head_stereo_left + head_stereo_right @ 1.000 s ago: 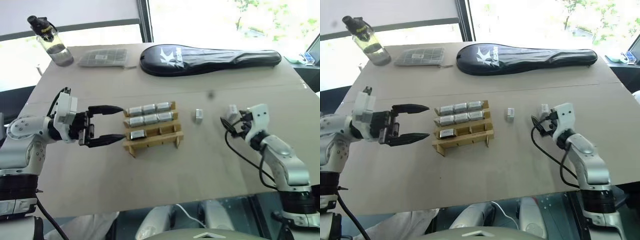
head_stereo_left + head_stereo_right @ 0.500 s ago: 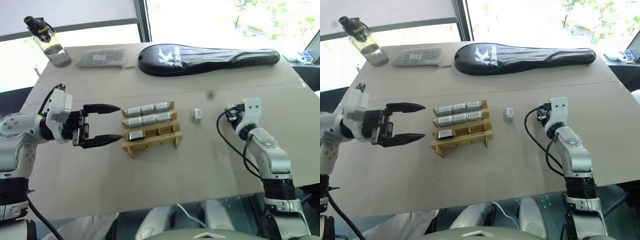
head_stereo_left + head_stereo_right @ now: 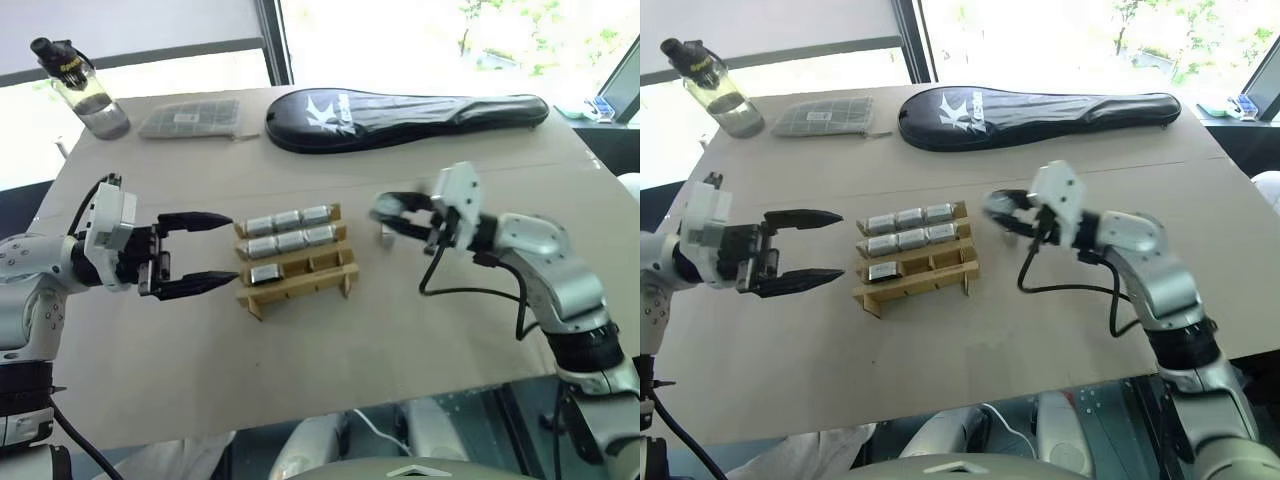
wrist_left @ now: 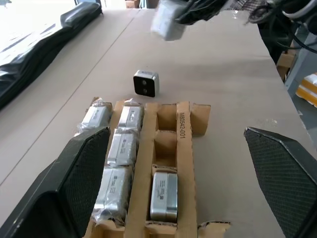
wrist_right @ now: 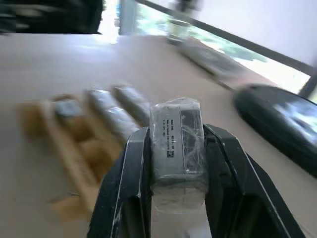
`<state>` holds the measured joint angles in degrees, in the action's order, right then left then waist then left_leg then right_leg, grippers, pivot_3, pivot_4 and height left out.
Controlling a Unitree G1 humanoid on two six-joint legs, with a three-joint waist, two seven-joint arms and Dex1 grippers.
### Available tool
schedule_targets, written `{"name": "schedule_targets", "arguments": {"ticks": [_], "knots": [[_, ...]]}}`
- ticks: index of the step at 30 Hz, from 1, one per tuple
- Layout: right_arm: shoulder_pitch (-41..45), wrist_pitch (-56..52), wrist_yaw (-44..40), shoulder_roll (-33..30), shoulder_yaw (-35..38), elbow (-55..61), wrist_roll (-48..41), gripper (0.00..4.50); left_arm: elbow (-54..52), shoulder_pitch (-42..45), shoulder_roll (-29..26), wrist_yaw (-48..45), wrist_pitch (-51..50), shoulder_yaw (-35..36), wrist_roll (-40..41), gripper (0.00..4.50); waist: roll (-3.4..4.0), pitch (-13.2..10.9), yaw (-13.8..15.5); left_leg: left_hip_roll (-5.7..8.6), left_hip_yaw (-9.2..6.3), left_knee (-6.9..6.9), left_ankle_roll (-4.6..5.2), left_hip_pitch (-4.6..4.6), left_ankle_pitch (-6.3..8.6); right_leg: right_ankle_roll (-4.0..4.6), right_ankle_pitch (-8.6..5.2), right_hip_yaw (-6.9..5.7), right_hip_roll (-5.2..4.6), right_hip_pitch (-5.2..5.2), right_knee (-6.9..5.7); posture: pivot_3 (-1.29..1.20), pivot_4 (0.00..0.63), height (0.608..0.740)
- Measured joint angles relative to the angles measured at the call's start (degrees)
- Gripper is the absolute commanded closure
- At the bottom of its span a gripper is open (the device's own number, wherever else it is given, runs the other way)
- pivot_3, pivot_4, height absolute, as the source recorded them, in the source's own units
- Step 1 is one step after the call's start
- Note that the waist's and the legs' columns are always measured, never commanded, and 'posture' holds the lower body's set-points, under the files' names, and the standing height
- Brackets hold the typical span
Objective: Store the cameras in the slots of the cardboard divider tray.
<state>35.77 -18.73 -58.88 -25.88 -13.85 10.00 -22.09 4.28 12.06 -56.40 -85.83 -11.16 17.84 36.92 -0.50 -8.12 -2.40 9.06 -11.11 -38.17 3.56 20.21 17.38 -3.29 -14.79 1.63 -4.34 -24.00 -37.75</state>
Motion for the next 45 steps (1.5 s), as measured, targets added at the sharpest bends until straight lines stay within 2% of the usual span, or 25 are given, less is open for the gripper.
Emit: {"name": "schedule_targets", "arguments": {"ticks": [3, 4, 5, 8, 13, 20, 32, 45], "knots": [[4.6, 1.9, -7.5, 2.2, -3.9, -6.0, -0.1, 3.69, 1.8, -1.1, 0.0, -1.4, 1.8, 0.6, -0.8, 0.00, -0.01, 0.0, 0.0, 0.02, -0.02, 0.00, 0.00, 0.04, 0.01, 0.00, 0.00, -0.05, -0.01, 0.00, 0.07, 0.00, 0.150, 0.740], [8.0, 3.8, -11.3, 5.2, -6.2, -11.9, 0.6, 3.69, 2.1, -2.5, 0.0, -2.0, 2.0, 2.0, -0.7, 0.00, -0.02, 0.0, -0.1, 0.02, -0.02, -0.03, 0.01, 0.06, 0.01, 0.01, 0.00, -0.08, 0.00, -0.02, 0.07, 0.00, 0.150, 0.740], [9.4, 4.4, -12.4, 6.2, -6.9, -14.4, 1.2, 3.69, 2.1, -2.7, 0.1, -2.1, 2.0, 2.0, -0.7, 0.00, -0.01, 0.0, -0.1, 0.02, 0.00, -0.02, 0.01, 0.06, 0.01, 0.01, 0.00, -0.10, 0.00, -0.03, 0.05, 0.00, 0.150, 0.740], [17.6, 11.6, -17.6, 14.5, -9.6, -30.3, 4.1, 3.69, 1.5, -7.2, 0.1, -2.9, 2.5, 4.6, -0.7, 0.00, 0.00, 0.0, -0.9, -0.04, -0.02, 0.02, -0.04, 0.04, 0.03, 0.02, 0.00, -0.11, 0.07, -0.08, 0.01, 0.00, 0.150, 0.740], [25.1, 21.7, -22.0, 21.4, -9.8, -49.4, 7.9, 3.69, -0.2, -12.1, 0.1, -2.8, 2.7, 7.5, -0.7, 0.00, 0.03, 0.0, -1.0, -0.04, -0.29, -0.02, -0.14, 0.06, 0.09, 0.14, 0.07, -0.55, 0.10, -0.05, 0.01, 0.00, 0.150, 0.740], [27.7, 27.0, -24.3, 25.3, -8.7, -63.2, 11.8, 3.69, -4.0, -15.2, 1.0, -1.3, 2.5, 9.9, -0.4, 0.00, 0.13, -0.1, -1.7, -0.12, -0.23, -0.03, -0.21, 0.05, 0.12, 0.17, 0.08, -0.64, 0.13, -0.07, 0.00, 0.00, 0.150, 0.740], [30.0, 35.6, -19.3, 29.9, -4.6, -73.7, 17.4, 3.69, -6.0, -16.3, 1.2, -0.1, 1.6, 11.2, 0.8, 0.00, 0.34, -0.2, -1.8, -0.28, 0.05, -0.02, -0.31, -0.21, 0.15, 0.27, 0.13, -0.50, 0.26, -0.02, -0.16, 0.00, 0.150, 0.740], [29.1, 35.7, -18.4, 30.4, -4.2, -75.9, 22.3, 3.69, -6.1, -16.3, 1.6, 0.1, 1.5, 11.2, 1.4, 0.00, 0.39, -0.2, -1.7, -0.30, 0.10, 0.04, -0.33, -0.31, 0.16, 0.28, 0.13, -0.40, 0.28, 0.04, -0.14, 0.00, 0.150, 0.740]]}}
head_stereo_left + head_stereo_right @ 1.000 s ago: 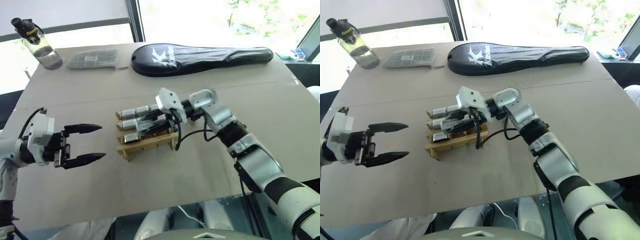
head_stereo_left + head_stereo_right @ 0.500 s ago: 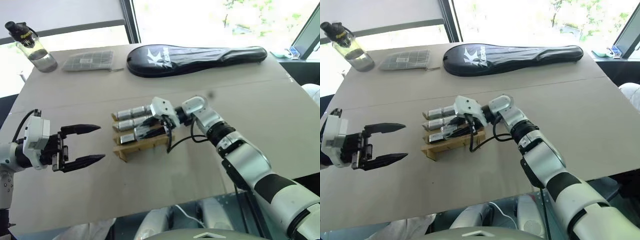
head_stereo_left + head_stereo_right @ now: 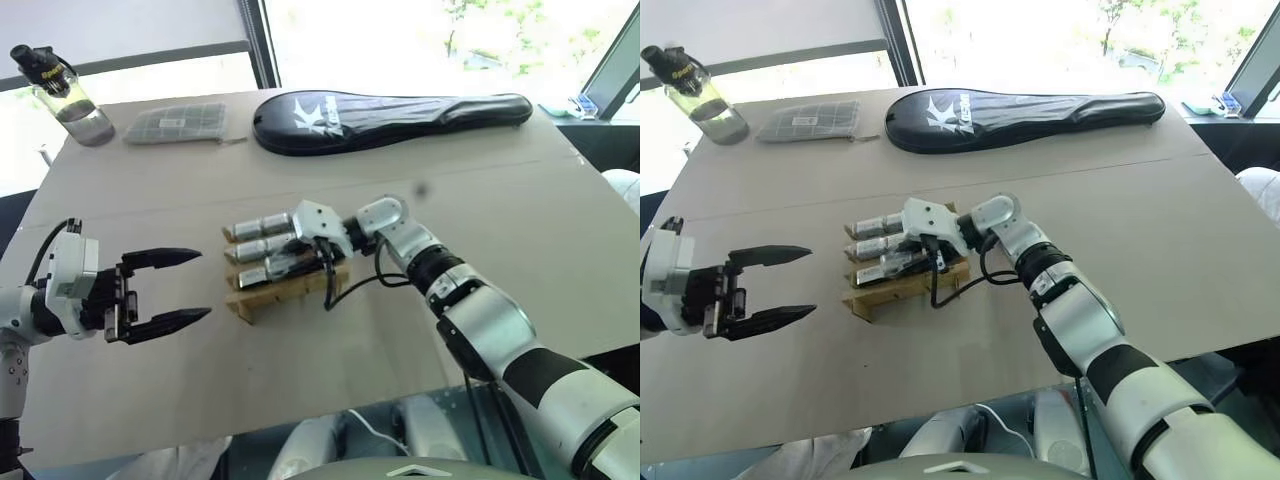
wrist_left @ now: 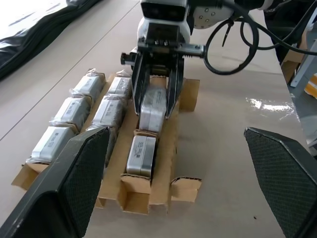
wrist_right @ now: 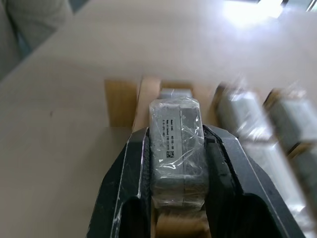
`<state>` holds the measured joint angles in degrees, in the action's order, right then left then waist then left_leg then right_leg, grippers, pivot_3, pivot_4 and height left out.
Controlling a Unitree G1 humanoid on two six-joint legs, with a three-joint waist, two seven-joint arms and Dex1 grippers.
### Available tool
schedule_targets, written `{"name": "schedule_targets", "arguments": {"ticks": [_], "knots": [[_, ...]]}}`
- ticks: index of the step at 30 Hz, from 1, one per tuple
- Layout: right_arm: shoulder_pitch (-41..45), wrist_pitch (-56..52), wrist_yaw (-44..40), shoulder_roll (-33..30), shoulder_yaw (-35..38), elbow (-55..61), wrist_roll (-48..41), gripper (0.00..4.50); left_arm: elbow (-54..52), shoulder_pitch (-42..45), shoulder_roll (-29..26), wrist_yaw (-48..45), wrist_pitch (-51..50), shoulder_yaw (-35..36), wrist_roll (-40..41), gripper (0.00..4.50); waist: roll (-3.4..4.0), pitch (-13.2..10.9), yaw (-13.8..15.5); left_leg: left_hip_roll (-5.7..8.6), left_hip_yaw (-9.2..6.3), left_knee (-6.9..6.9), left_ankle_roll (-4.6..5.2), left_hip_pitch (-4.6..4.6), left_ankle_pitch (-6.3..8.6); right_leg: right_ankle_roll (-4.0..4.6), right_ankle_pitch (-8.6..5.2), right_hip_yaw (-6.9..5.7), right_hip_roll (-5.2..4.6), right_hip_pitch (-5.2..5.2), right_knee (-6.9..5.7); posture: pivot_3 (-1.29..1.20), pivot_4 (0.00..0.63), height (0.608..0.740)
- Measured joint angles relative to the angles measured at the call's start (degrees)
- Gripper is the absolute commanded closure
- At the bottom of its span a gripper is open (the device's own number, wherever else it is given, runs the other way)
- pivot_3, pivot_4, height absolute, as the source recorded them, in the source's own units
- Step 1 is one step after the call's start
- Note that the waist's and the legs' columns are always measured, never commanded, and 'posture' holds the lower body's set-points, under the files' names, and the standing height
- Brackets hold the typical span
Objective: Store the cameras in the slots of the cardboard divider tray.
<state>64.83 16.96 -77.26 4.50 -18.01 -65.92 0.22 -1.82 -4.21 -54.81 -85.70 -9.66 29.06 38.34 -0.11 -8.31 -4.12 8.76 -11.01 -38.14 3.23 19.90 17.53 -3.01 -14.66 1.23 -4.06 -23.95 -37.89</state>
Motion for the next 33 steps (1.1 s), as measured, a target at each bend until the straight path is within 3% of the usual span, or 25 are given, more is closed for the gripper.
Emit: {"name": "schedule_targets", "arguments": {"ticks": [7, 8, 10, 14, 21, 26, 30, 33], "knots": [[0.3, -0.6, 0.6, 0.1, 0.3, 0.2, 1.6, 3.69, 0.0, 0.5, 0.0, 0.4, 0.0, 0.0, 0.1, 0.00, -0.03, 0.0, 0.0, 0.00, -0.01, 0.05, -0.01, -0.03, 0.00, 0.00, 0.00, 0.00, -0.01, 0.02, 0.01, 0.00, 0.150, 0.740], [0.3, -0.9, 0.7, 0.2, 0.6, 0.1, 1.6, 2.89, 0.0, 0.7, 0.0, 0.4, 0.0, 0.0, 0.1, 0.00, -0.03, 0.0, 0.0, 0.00, -0.01, 0.03, -0.01, -0.03, 0.00, 0.00, 0.00, 0.00, -0.01, 0.04, 0.01, 0.00, 0.150, 0.740], [0.3, -1.7, 0.6, 0.3, 1.0, 0.1, 1.7, 2.32, 0.0, 0.8, 0.0, 0.4, 0.0, -0.1, 0.1, 0.00, -0.04, 0.0, 0.0, -0.01, -0.01, 0.03, -0.01, -0.04, 0.00, 0.00, 0.00, 0.04, -0.01, 0.05, 0.01, 0.00, 0.150, 0.740], [0.2, -1.9, 0.5, 0.6, 2.3, 0.2, 1.4, 0.38, 0.0, 1.1, 0.0, 0.4, -0.1, -0.2, 0.1, 0.00, -0.02, 0.0, 0.0, -0.01, -0.01, 0.03, -0.01, -0.04, 0.01, 0.00, 0.00, 0.06, -0.01, 0.05, 0.02, 0.00, 0.150, 0.740], [-4.4, -6.6, -2.5, -2.2, 3.6, 9.9, -1.3, 0.38, 0.1, 2.1, 0.1, 0.3, -0.2, -0.7, 0.1, 0.00, 0.00, 0.0, 0.3, 0.00, -0.07, 0.00, 0.00, 0.01, 0.01, 0.00, 0.00, 0.04, -0.04, 0.05, 0.04, 0.00, 0.150, 0.740], [-11.5, -17.7, -1.6, -8.7, 6.2, 32.6, -6.8, 0.38, 0.1, 3.7, 0.1, -0.2, -0.5, -2.5, 0.1, 0.00, -0.14, 0.1, 0.5, 0.00, -0.19, 0.01, 0.00, 0.08, 0.01, 0.00, 0.00, -0.07, -0.07, 0.02, 0.08, 0.00, 0.150, 0.740], [-23.2, -29.8, 8.2, -16.2, 12.2, 56.0, -10.5, 0.38, 0.1, 4.4, 0.9, -0.2, -0.7, -3.3, 0.1, 0.00, -0.28, 0.2, 1.2, 0.00, -0.18, 0.08, 0.00, 0.12, 0.02, 0.00, 0.00, -0.09, -0.10, 0.00, 0.17, 0.00, 0.150, 0.740], [-29.7, -34.2, 16.3, -19.7, 15.5, 63.1, -9.6, 0.38, 0.2, 4.6, 1.4, -0.2, -0.8, -4.0, 0.1, 0.00, -0.27, 0.2, 1.6, 0.00, -0.01, 0.12, 0.00, 0.13, 0.02, 0.00, 0.00, 0.05, -0.10, -0.08, 0.17, 0.00, 0.150, 0.740]]}}
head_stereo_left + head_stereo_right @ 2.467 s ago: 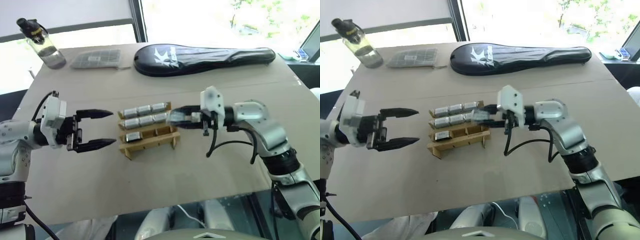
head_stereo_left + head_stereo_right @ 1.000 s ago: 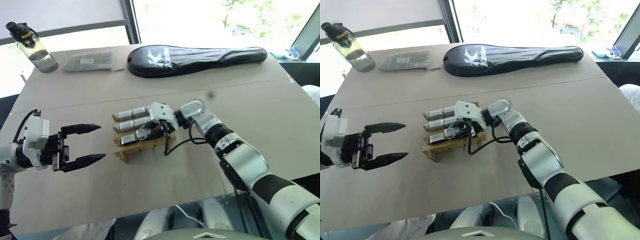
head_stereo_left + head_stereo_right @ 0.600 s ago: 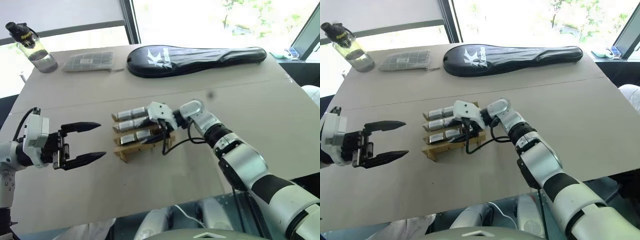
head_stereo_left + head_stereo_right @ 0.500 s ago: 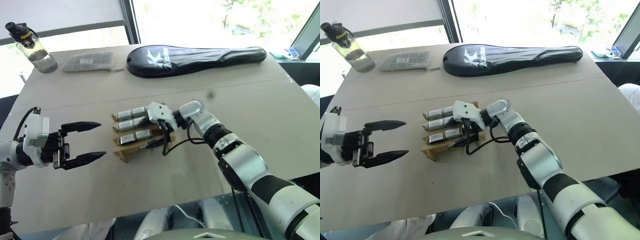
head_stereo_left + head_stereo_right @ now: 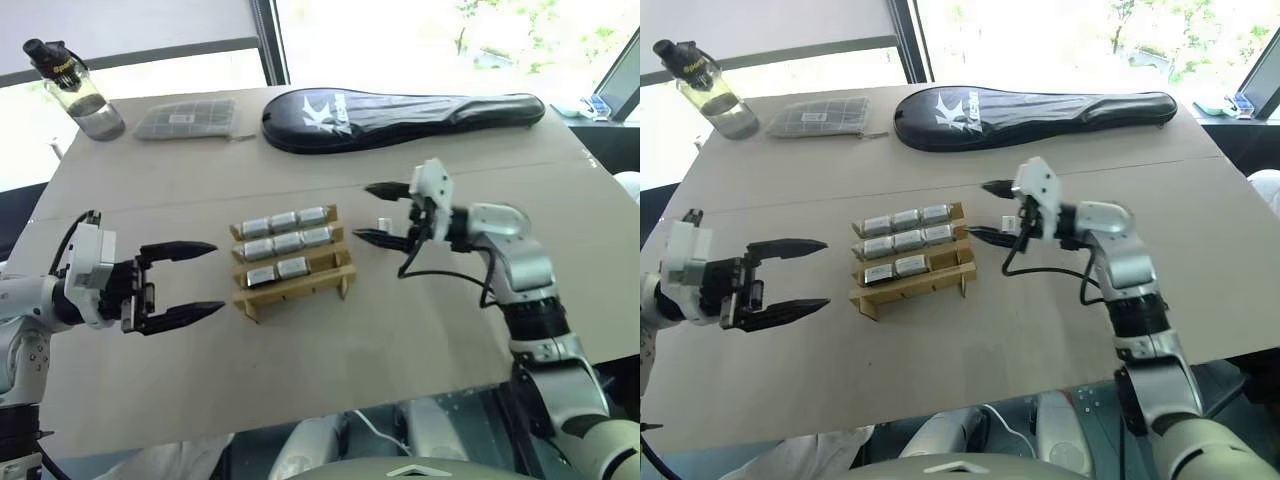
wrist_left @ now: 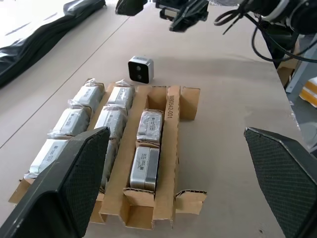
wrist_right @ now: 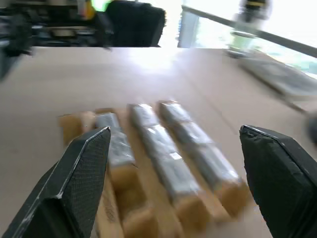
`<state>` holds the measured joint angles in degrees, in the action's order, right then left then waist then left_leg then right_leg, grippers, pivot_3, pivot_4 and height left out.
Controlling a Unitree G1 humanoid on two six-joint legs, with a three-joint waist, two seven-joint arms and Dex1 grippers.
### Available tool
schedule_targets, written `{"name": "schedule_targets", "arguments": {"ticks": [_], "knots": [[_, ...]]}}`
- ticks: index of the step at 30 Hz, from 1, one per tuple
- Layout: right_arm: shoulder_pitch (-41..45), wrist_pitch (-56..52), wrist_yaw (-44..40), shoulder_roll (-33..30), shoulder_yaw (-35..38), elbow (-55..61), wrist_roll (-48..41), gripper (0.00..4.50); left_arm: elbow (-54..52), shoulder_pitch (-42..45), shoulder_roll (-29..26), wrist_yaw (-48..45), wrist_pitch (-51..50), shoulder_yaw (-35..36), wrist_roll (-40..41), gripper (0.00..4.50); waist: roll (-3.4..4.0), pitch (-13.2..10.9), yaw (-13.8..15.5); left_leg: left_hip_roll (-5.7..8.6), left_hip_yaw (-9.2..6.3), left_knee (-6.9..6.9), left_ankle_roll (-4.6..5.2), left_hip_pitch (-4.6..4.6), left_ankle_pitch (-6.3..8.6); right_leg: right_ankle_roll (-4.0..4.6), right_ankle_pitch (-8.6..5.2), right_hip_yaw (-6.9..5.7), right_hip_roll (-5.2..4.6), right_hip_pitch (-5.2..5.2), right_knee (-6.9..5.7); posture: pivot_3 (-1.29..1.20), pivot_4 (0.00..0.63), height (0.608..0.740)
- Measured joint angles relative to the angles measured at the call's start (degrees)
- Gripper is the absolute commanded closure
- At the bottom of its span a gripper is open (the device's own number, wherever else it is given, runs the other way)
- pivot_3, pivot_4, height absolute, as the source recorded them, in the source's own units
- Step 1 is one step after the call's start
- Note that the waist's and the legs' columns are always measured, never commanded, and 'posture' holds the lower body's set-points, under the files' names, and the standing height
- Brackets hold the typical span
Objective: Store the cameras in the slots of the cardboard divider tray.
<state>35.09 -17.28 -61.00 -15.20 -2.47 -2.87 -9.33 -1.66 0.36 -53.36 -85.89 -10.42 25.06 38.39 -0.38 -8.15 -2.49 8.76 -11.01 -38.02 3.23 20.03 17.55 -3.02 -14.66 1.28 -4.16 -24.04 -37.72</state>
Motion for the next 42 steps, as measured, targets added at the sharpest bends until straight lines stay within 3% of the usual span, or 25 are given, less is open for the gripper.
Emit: {"name": "schedule_targets", "arguments": {"ticks": [7, 16, 24, 34, 42], "knots": [[-9.1, -11.9, 19.2, 1.3, 5.6, 13.8, -0.5, 0.38, 0.0, -0.2, 0.2, 0.0, -0.1, -0.6, 0.0, 0.00, 0.00, 0.0, 0.4, -0.03, 0.23, 0.01, 0.02, 0.00, 0.01, 0.00, 0.00, 0.21, 0.02, -0.04, -0.03, 0.00, 0.150, 0.740], [-10.2, -13.7, 36.4, 6.8, 5.3, 14.7, 2.3, 0.38, 0.1, 0.6, 0.1, -0.1, -0.1, -0.6, 0.0, 0.00, 0.00, 0.0, 0.3, -0.04, 0.23, 0.04, 0.02, -0.01, 0.01, 0.00, 0.00, 0.21, 0.03, -0.09, -0.04, 0.00, 0.150, 0.740], [-9.6, -16.2, 42.1, 9.0, 2.3, 13.6, 2.6, 0.38, 0.3, 0.7, 0.1, -0.1, 0.0, -0.6, 0.0, 0.00, 0.00, 0.0, 0.3, -0.04, 0.23, 0.08, 0.02, -0.01, 0.01, 0.00, 0.00, 0.20, 0.04, -0.11, -0.03, 0.00, 0.150, 0.740], [-12.7, -27.7, 51.7, 17.4, -2.2, 18.0, 2.4, 0.38, 1.1, 1.7, 0.1, -0.1, 0.0, -0.9, -0.1, 0.00, 0.00, 0.0, 0.3, -0.04, 0.25, 0.14, 0.02, -0.01, 0.01, 0.00, 0.00, 0.19, 0.06, -0.16, -0.03, 0.00, 0.150, 0.740], [-12.7, -28.8, 55.1, 17.8, -4.3, 17.8, 3.8, 0.38, 2.3, 2.7, 0.2, -0.4, 0.1, -1.1, -0.3, 0.00, 0.00, 0.0, 0.1, -0.04, 0.27, 0.16, 0.02, -0.01, 0.00, 0.00, 0.00, 0.14, 0.07, -0.18, -0.03, 0.00, 0.150, 0.740]]}}
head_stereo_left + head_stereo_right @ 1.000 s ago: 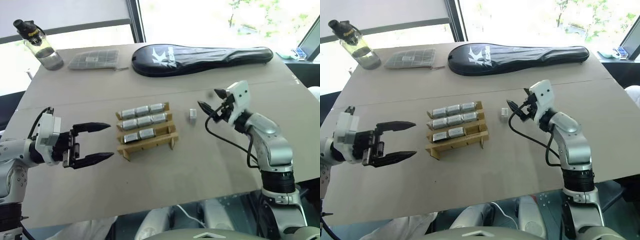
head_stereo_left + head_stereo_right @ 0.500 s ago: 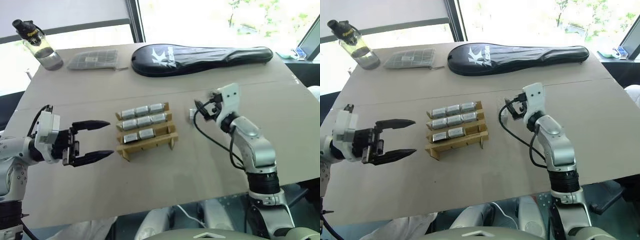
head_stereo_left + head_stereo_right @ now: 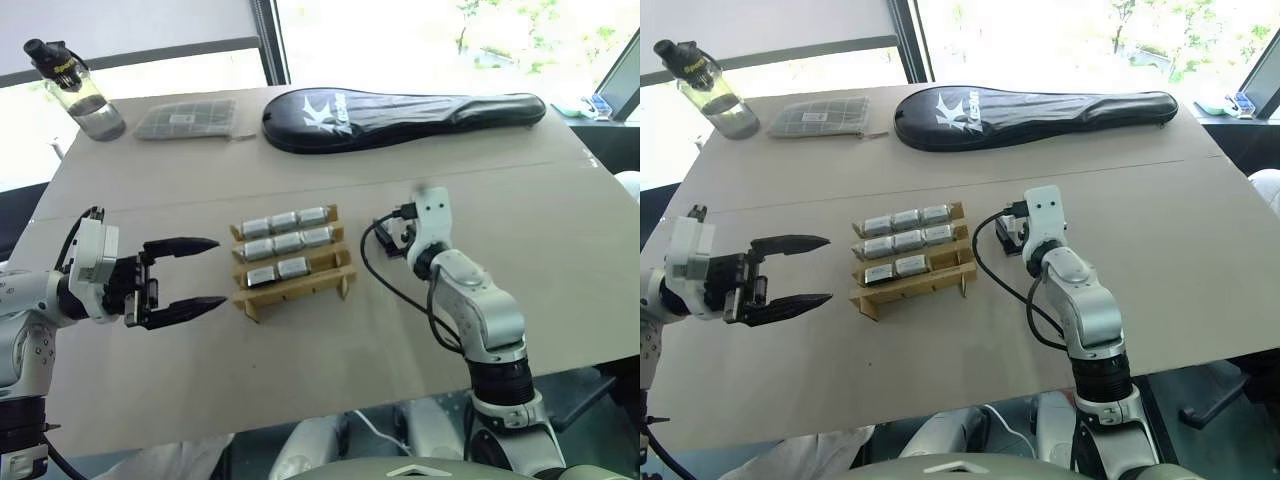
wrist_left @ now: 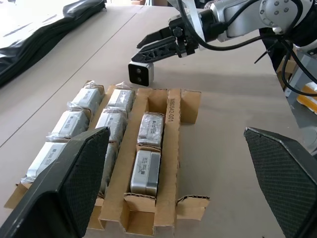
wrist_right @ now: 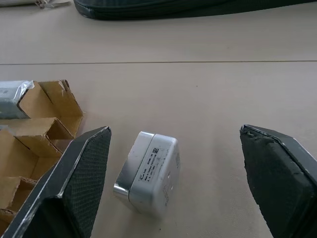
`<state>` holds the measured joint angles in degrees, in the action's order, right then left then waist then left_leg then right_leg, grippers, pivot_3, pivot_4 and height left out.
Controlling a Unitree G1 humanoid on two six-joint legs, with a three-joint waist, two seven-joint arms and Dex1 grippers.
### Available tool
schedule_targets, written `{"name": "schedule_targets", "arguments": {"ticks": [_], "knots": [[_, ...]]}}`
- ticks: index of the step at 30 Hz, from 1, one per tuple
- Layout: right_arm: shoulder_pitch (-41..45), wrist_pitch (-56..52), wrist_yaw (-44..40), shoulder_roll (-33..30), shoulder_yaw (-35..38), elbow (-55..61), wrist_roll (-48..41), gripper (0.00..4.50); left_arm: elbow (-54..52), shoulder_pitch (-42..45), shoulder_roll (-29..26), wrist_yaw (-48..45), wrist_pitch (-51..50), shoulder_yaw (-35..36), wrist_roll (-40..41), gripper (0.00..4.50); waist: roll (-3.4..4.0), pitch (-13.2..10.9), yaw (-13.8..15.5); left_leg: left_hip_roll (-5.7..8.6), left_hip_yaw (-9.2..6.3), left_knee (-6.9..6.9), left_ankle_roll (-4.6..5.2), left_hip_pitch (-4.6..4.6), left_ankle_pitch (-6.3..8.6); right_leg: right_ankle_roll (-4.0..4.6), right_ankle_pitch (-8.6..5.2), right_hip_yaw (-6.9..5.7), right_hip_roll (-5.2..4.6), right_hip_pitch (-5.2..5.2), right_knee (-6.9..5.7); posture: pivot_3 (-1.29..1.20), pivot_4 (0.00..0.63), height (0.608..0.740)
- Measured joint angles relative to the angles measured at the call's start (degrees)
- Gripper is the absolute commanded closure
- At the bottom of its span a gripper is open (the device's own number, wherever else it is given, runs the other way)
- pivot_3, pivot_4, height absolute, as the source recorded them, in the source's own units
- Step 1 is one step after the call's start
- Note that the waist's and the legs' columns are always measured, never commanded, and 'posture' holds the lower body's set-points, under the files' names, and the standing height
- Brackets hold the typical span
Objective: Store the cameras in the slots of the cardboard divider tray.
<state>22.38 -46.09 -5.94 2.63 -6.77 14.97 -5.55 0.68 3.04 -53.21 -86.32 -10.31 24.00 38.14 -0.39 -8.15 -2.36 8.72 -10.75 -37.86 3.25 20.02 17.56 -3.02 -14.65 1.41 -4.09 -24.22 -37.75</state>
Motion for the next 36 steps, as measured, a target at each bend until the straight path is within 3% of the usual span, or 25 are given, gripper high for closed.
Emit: {"name": "schedule_targets", "arguments": {"ticks": [10, 13, 19, 20, 27, 30, 31, 36], "knots": [[0.0, -2.4, 0.2, 0.3, -3.6, -0.1, 0.3, 0.38, 0.1, 0.3, 0.0, -0.2, 0.5, -0.1, -0.4, 0.00, -0.01, 0.0, 0.0, 0.00, 0.03, 0.03, 0.00, 0.00, 0.00, 0.00, 0.00, 0.00, 0.00, -0.01, 0.01, 0.00, 0.150, 0.740], [0.0, -2.8, 0.3, 0.3, -3.5, -0.1, 0.3, 1.19, 0.1, 0.3, 0.0, -0.2, 0.6, -0.1, -0.4, 0.00, -0.01, 0.0, 0.0, 0.00, 0.03, 0.03, 0.00, 0.00, 0.00, 0.00, 0.00, 0.01, 0.00, -0.01, 0.01, 0.00, 0.150, 0.740], [0.0, -3.7, 1.3, 0.3, -3.3, -0.2, 0.4, 3.58, 0.6, 0.7, 0.0, -0.3, 0.6, -0.4, -0.4, 0.00, -0.02, 0.0, -0.1, 0.00, 0.03, 0.03, 0.00, 0.00, 0.00, 0.00, 0.00, 0.01, 0.00, -0.01, 0.01, 0.00, 0.150, 0.740], [0.0, -3.7, 1.4, 0.2, -3.3, -0.2, 0.4, 3.70, 0.6, 0.7, 0.0, -0.3, 0.7, -0.4, -0.4, 0.00, -0.03, 0.0, -0.1, 0.00, 0.03, 0.03, 0.00, 0.00, 0.00, 0.00, 0.00, 0.00, 0.00, -0.01, 0.01, 0.00, 0.150, 0.740], [0.2, -3.5, 0.4, -1.3, -2.7, -0.2, 0.1, 3.71, 1.1, 1.2, 0.1, -0.8, 0.8, -1.1, -0.5, 0.00, -0.03, 0.0, 0.0, 0.00, 0.04, 0.02, 0.00, -0.01, 0.00, 0.00, 0.00, 0.01, -0.01, -0.01, 0.01, 0.00, 0.150, 0.740], [2.1, -0.4, -6.8, -8.8, -2.4, -1.1, -1.5, 3.71, 1.2, 1.3, 0.1, -0.8, 0.8, -1.2, -0.5, 0.00, -0.02, 0.0, 0.1, 0.02, 0.06, 0.00, 0.01, -0.01, 0.00, 0.00, 0.00, -0.04, -0.03, 0.01, 0.05, 0.00, 0.150, 0.740], [4.3, 4.0, -12.4, -14.4, -2.4, -3.1, -1.8, 3.71, 1.2, 1.3, 0.1, -0.8, 0.8, -1.3, -0.5, 0.00, -0.02, 0.0, 0.1, 0.03, 0.06, -0.01, 0.01, -0.01, 0.00, -0.01, 0.00, -0.06, -0.04, 0.01, 0.06, 0.00, 0.150, 0.740], [8.8, 16.8, -28.1, -23.4, -3.5, -9.0, -2.9, 3.71, 1.3, 1.6, 0.1, -0.7, 0.8, -1.6, -0.5, 0.00, -0.04, 0.0, -0.4, -0.10, 0.12, 0.11, 0.01, -0.01, 0.00, -0.01, 0.00, 0.08, 0.01, 0.00, 0.05, 0.00, 0.150, 0.740]]}}
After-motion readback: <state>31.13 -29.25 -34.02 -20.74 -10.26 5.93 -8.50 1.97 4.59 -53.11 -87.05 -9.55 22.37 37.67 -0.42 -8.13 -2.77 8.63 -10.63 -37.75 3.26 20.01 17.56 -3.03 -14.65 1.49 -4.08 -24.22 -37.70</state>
